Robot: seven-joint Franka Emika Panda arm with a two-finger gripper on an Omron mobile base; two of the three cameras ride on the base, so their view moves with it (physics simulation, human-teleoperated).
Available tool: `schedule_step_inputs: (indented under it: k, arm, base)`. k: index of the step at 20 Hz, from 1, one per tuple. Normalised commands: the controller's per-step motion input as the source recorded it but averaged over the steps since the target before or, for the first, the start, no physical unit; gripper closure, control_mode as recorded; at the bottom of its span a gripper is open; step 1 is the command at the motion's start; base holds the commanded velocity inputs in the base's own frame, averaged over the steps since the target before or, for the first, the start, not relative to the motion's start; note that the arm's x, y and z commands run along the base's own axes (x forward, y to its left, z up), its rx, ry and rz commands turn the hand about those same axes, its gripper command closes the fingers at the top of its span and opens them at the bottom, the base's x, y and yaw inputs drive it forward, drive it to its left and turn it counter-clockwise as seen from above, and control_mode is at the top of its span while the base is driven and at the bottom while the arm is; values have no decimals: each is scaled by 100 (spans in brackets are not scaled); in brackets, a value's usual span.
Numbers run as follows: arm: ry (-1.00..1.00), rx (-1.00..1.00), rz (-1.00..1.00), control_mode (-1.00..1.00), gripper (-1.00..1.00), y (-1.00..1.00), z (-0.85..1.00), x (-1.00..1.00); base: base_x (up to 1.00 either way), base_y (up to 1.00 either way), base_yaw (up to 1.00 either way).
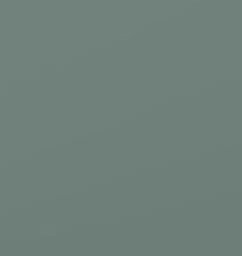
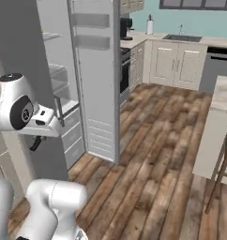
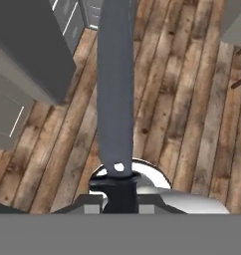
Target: Retrieve the butter from the fridge and place it on a plate on the dining table. Then retrieve the butter knife by the fridge and place it near the plate.
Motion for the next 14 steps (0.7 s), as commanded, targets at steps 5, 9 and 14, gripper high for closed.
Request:
schedule_step_inputs:
  k: [5,9,14]
  arm:
    - [0,0,0,100,100,0,0,0]
    - [0,0,0,100,100,0,0,0]
    - [0,0,0,100,100,0,0,0]
  base:
    - [-30,-83,-58]
    - [-6,-100,-30]
    - [2,-100,-19]
